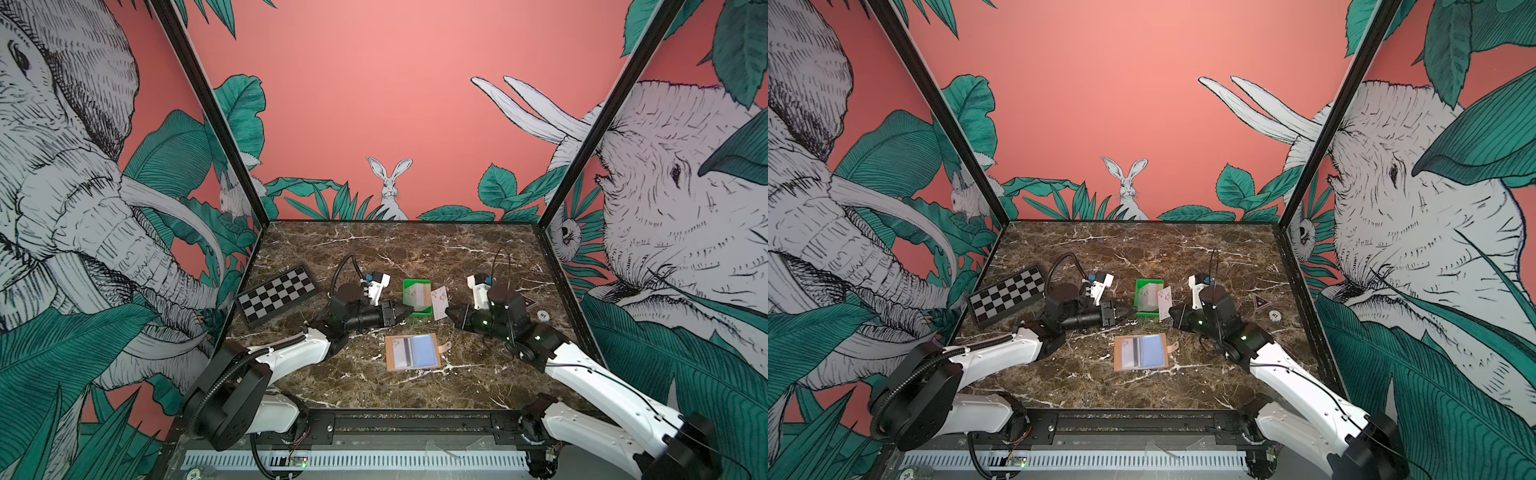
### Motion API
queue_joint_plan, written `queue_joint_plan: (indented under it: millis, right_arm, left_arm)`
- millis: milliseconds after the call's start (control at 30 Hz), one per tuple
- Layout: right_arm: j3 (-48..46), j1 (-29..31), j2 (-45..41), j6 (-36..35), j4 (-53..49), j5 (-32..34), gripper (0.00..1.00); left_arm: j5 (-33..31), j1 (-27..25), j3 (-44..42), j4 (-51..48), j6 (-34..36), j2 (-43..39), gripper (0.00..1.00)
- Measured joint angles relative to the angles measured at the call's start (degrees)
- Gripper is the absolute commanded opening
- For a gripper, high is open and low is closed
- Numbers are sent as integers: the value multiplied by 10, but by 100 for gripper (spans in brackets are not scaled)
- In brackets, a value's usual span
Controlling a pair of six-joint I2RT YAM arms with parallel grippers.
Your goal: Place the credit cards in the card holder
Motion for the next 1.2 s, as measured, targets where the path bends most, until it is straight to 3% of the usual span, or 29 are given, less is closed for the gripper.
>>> queue_joint_plan:
  millis: [333,733,1200]
  right_arm:
    - [-44,0,-74,41,40,-42,0]
    - [-76,0,-93,99,120,-96,0]
    - [-110,0,-111,127,147,-106,0]
  left_arm:
    - [23,-35,-9,156,-73,42,41]
    - [22,-68,-2,244,-122,100,40]
    - [20,-68,12,301,-164,128,18]
